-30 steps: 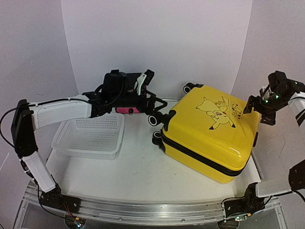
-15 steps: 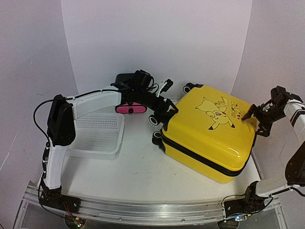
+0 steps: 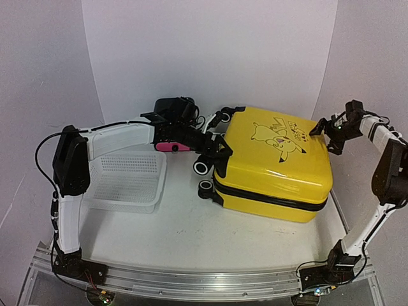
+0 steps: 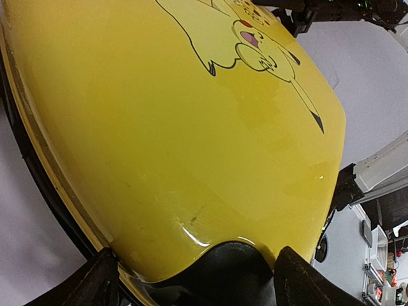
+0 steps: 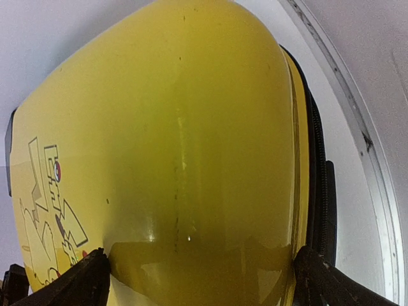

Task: Open, take out, and arrange the luggage

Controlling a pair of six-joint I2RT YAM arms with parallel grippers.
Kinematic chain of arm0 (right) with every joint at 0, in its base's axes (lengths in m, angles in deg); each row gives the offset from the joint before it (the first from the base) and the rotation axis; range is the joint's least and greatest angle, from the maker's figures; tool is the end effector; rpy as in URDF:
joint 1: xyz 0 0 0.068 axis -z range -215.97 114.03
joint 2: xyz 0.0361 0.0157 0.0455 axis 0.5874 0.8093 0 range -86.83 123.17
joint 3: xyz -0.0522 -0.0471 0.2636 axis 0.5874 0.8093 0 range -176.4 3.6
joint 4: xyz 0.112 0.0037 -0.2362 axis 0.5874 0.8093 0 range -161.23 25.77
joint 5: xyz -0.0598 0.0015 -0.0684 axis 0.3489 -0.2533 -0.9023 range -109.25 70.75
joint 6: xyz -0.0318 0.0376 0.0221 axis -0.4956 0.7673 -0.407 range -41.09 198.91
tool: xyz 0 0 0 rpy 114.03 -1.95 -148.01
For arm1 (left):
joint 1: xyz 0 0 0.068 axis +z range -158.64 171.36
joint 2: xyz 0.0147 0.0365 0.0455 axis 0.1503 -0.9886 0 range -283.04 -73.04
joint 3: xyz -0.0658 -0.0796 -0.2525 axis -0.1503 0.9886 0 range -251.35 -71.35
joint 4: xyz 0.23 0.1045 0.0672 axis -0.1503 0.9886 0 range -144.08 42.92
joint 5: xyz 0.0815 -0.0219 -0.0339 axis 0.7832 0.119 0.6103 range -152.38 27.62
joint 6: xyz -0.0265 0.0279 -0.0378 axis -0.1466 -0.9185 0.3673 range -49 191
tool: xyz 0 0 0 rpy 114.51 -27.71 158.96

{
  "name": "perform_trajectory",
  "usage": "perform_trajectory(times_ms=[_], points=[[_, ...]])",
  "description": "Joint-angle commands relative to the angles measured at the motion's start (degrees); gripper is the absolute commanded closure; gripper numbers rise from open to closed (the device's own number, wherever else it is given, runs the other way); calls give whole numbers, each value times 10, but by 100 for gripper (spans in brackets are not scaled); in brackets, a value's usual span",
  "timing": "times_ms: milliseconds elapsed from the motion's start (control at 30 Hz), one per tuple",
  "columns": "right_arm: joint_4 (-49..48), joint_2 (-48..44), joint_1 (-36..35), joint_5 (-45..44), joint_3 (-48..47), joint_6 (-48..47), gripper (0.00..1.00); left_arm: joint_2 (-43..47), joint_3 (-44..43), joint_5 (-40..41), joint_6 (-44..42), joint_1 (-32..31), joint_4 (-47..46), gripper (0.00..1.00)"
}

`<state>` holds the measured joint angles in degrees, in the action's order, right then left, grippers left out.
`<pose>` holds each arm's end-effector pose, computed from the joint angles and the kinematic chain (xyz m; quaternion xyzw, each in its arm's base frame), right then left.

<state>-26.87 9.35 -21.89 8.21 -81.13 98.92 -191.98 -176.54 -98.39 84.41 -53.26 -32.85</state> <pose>0.3529 -0.0716 0.2988 0.2055 0.9082 0.2414 0.2734 0.3299 -0.3551 0.2856 0.3644 0.7740 -0.4528 0.2512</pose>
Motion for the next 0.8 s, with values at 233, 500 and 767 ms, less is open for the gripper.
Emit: perform_trajectory(times_ms=[233, 500, 767], points=[[64, 52, -52, -4, -123, -58, 2, 18, 5, -61, 29, -115, 75, 15], [151, -38, -92, -128, -117, -80, 2, 85, -6, -29, -12, -77, 124, 11], [168, -167, -177, -152, -41, -96, 2, 81, 38, -90, -71, -30, 157, 10]])
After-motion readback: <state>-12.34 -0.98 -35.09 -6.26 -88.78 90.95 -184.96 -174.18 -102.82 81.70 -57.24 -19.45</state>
